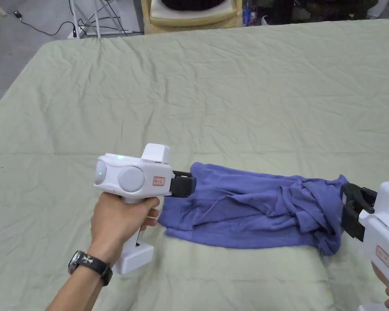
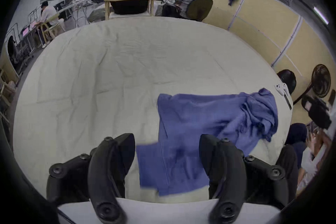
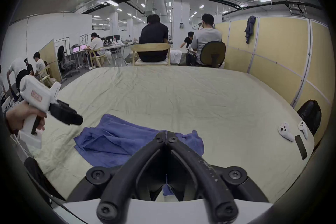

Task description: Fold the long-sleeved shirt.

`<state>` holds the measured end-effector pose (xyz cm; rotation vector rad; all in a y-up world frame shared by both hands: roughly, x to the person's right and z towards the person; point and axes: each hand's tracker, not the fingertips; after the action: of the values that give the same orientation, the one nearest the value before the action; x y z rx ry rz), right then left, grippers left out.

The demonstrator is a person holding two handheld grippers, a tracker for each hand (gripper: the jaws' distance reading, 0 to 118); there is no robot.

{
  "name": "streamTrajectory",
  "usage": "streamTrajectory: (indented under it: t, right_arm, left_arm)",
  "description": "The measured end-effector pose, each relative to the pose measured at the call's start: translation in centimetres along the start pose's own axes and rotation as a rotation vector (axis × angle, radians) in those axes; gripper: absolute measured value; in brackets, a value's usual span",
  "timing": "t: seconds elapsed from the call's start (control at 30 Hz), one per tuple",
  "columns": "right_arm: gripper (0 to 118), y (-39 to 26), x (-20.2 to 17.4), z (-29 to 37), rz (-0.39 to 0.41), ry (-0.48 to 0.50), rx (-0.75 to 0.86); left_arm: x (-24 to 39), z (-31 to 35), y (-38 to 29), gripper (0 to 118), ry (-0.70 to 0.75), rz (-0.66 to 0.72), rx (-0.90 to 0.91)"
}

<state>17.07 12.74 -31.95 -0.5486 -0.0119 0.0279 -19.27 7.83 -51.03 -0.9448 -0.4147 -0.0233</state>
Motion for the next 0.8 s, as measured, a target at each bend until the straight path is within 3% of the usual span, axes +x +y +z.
streamTrajectory:
  t: [0.2,0.3,0.37,0.47,0.53,0.57,0.7,0.8]
  right_arm:
    - [1,-1.5,1.1,-3.0,-0.005,-0.022,-0.072]
    - [1,-2.1,1.6,-4.2,-0.011,-0.028,-0.099]
    - [1,-2.4,1.7,-4.7,-0.014,-0.032,-0.111]
    - [2,-2.7,1.8,-5.2,-0.017,-0.035,-0.126]
    - [2,-2.6,1.9,-5.4,-0.026,-0.038,-0.132]
    - [7,-2.5,2.0,-5.5,-0.034,-0.039,-0.136]
    - [65,-0.6,2.6,-5.6,-0.029,-0.080,-0.130]
    - [67,2.2,4.1,-6.9,-0.007,-0.047,-0.239]
  left_arm:
    - [1.3,-6.2,2.2,75,-0.017,-0.034,-0.055]
    - [1.7,-9.1,2.3,50,-0.051,-0.031,-0.094]
    - [2.2,-10.7,1.5,46,-0.063,-0.036,-0.134]
    - [2.4,-9.8,1.1,15,-0.044,-0.032,-0.094]
    - [2.1,-9.7,1.0,14,-0.048,-0.021,-0.078]
    - [2.2,-9.6,1.0,14,-0.047,-0.017,-0.078]
    - [3.7,-9.6,1.3,13,0.002,-0.108,-0.093]
    - [2.9,-10.1,1.4,13,-0.022,-0.046,-0.108]
